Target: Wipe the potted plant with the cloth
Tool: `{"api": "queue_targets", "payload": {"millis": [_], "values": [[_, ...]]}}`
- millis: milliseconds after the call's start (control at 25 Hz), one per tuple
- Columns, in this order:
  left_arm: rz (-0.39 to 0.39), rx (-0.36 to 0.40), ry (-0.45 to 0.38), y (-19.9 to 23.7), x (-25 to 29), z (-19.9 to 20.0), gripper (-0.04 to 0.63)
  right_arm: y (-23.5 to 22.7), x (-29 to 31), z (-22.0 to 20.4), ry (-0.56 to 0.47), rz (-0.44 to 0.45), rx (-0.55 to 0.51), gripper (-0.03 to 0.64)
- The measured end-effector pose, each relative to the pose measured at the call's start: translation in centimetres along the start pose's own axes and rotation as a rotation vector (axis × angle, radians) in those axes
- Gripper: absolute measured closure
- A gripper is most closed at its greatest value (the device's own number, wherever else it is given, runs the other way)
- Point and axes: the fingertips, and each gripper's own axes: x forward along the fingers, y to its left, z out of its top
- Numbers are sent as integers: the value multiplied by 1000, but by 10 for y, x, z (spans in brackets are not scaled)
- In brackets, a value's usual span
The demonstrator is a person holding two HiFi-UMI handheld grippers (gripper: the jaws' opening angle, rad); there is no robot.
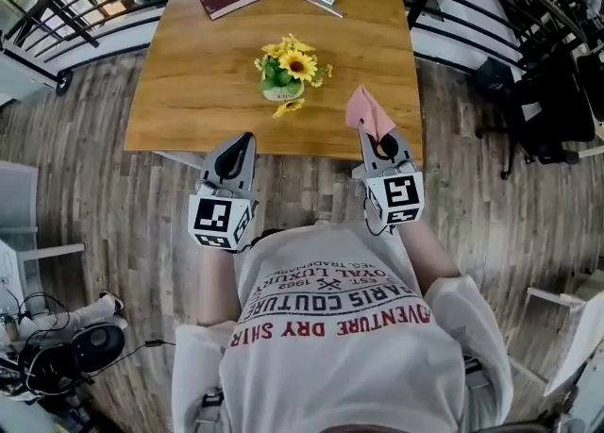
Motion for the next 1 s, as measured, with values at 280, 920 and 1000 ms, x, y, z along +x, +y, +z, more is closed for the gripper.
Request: {"api": "queue_targets", "payload": {"millis": [280, 920, 1000], "values": [[-18, -50, 47, 11, 49, -18, 580, -22, 47, -40, 119, 77, 32, 583], [-180, -127, 208, 76, 181, -119, 580, -29, 174, -148, 381, 78, -4, 583], [-196, -128, 219, 84, 192, -132, 580, -23, 191, -162, 409, 78, -9, 583]]}}
